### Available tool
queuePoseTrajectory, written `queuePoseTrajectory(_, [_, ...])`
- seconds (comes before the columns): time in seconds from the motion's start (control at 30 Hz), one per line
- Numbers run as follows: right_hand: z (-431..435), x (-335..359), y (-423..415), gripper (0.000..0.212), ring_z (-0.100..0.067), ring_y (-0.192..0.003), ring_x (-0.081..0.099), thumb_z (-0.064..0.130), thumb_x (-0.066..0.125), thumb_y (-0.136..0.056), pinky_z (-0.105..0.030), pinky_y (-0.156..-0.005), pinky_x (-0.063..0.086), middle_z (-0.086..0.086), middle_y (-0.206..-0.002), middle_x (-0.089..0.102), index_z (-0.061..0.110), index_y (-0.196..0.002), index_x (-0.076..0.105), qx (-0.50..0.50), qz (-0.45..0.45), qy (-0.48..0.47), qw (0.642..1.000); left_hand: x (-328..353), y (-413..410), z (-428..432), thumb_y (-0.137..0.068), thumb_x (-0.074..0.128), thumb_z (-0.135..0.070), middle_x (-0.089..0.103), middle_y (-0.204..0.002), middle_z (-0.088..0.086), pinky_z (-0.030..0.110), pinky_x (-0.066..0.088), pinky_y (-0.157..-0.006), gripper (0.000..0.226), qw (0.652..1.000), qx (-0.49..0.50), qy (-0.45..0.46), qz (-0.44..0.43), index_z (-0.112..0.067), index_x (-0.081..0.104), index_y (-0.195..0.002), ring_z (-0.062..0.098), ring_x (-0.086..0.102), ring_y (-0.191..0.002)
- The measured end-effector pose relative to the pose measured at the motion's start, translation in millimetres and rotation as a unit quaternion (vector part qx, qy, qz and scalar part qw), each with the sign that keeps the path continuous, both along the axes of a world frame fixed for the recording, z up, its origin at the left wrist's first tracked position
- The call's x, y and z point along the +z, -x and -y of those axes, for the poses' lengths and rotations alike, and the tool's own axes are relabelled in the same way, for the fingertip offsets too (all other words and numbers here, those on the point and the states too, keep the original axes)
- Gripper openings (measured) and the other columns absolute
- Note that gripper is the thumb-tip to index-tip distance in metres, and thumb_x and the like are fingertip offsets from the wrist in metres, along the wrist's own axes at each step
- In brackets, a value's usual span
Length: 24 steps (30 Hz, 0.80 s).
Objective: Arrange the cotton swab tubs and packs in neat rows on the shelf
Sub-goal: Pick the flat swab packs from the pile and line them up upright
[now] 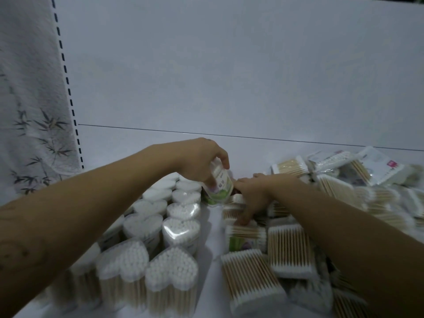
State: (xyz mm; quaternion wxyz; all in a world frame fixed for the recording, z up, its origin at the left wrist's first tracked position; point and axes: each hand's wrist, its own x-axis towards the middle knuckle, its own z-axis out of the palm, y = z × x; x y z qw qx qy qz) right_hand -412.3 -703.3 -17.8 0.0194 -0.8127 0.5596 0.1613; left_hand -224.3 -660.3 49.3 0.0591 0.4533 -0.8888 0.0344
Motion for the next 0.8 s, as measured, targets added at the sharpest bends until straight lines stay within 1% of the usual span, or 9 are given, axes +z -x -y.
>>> queuePoseTrajectory(0.13, [0.5,4.3,-5.2,0.093,-0.021,-0.104,0.061,0.067,0.078,-0.051,-0.044,-0.098,0.048,0.005,-0.128,0.057,0.042,-0.134,0.043,0.025,0.009,0.011,1.000,-1.8,0.0,1.0,-0.074,0.080,-0.040,0.045,-0.107,-0.009,0.028,0.042,-0.080,0.057,1.000,-0.001,-0.008,-0.008,-0.035,0.056,-0.125,0.013,0.046,-0.098])
queuePoseTrajectory(0.2, [-1.8,6.0,-7.1,0.088,-0.019,-0.090,0.067,0.064,0.080,-0.052,-0.042,-0.089,0.053,0.003,-0.111,0.065,0.036,-0.129,0.048,0.017,-0.003,0.024,1.000,-2.4,-0.3,1.1,-0.075,0.080,-0.040,0.044,-0.108,-0.009,0.028,0.040,-0.080,0.057,1.000,-0.001,-0.008,-0.010,-0.035,0.056,-0.126,0.013,0.045,-0.098])
queuePoseTrajectory(0.27, [-4.1,4.5,-9.1,0.084,-0.019,-0.084,0.068,0.065,0.079,-0.054,-0.041,-0.085,0.055,0.001,-0.104,0.066,0.029,-0.125,0.051,0.013,-0.003,0.040,0.999,-2.5,-1.0,1.1,-0.075,0.080,-0.040,0.044,-0.108,-0.009,0.028,0.040,-0.080,0.057,1.000,0.001,-0.009,-0.009,-0.034,0.056,-0.126,0.013,0.045,-0.099])
queuePoseTrajectory(0.37, [-5.7,7.7,-5.7,0.072,-0.022,-0.097,0.059,0.057,0.071,-0.073,-0.034,-0.087,0.048,-0.004,-0.118,0.062,0.026,-0.134,0.046,0.030,0.025,0.083,0.996,-3.2,-0.8,1.0,-0.075,0.080,-0.039,0.046,-0.109,-0.009,0.027,0.041,-0.081,0.057,1.000,0.001,-0.012,-0.007,-0.035,0.056,-0.126,0.013,0.046,-0.099])
queuePoseTrajectory(0.43, [-5.6,13.3,0.6,0.066,-0.024,-0.109,0.053,0.053,0.062,-0.085,-0.031,-0.083,0.041,-0.005,-0.128,0.058,0.027,-0.141,0.041,0.040,0.040,0.113,0.992,-5.1,0.2,0.7,-0.074,0.081,-0.039,0.047,-0.108,-0.009,0.027,0.043,-0.082,0.056,1.000,-0.002,-0.019,-0.010,-0.035,0.057,-0.125,0.013,0.048,-0.100])
queuePoseTrajectory(0.53, [-5.1,12.2,5.8,0.058,-0.025,-0.122,0.048,0.044,0.051,-0.094,-0.032,-0.085,0.037,-0.006,-0.139,0.052,0.031,-0.148,0.036,0.031,0.031,0.123,0.991,-10.1,3.8,1.5,-0.073,0.082,-0.038,0.045,-0.107,-0.009,0.026,0.041,-0.080,0.057,1.000,-0.004,-0.023,-0.004,-0.037,0.057,-0.124,0.013,0.048,-0.102])
queuePoseTrajectory(0.6, [-4.2,10.4,5.7,0.057,-0.026,-0.124,0.048,0.041,0.049,-0.095,-0.033,-0.087,0.038,-0.007,-0.141,0.049,0.032,-0.148,0.033,0.020,0.033,0.126,0.991,-11.0,4.8,1.9,-0.073,0.082,-0.036,0.045,-0.110,-0.009,0.025,0.039,-0.081,0.056,1.000,-0.005,-0.016,0.012,-0.038,0.057,-0.123,0.013,0.047,-0.105])
queuePoseTrajectory(0.7, [-1.9,11.6,6.1,0.054,-0.028,-0.124,0.047,0.036,0.046,-0.095,-0.035,-0.091,0.039,-0.008,-0.142,0.048,0.031,-0.148,0.034,0.012,0.035,0.119,0.992,-7.8,2.3,-1.1,-0.071,0.083,-0.038,0.048,-0.112,-0.009,0.026,0.044,-0.082,0.055,1.000,-0.008,-0.029,0.008,-0.039,0.059,-0.120,0.012,0.050,-0.105])
queuePoseTrajectory(0.8, [-2.5,14.0,8.2,0.049,-0.028,-0.118,0.051,0.034,0.047,-0.095,-0.035,-0.087,0.042,-0.009,-0.135,0.052,0.027,-0.144,0.040,0.008,0.041,0.121,0.992,-10.2,6.7,-2.5,-0.069,0.084,-0.039,0.051,-0.109,-0.011,0.027,0.047,-0.082,0.054,0.998,0.000,-0.053,0.029,-0.040,0.061,-0.118,0.013,0.053,-0.103])
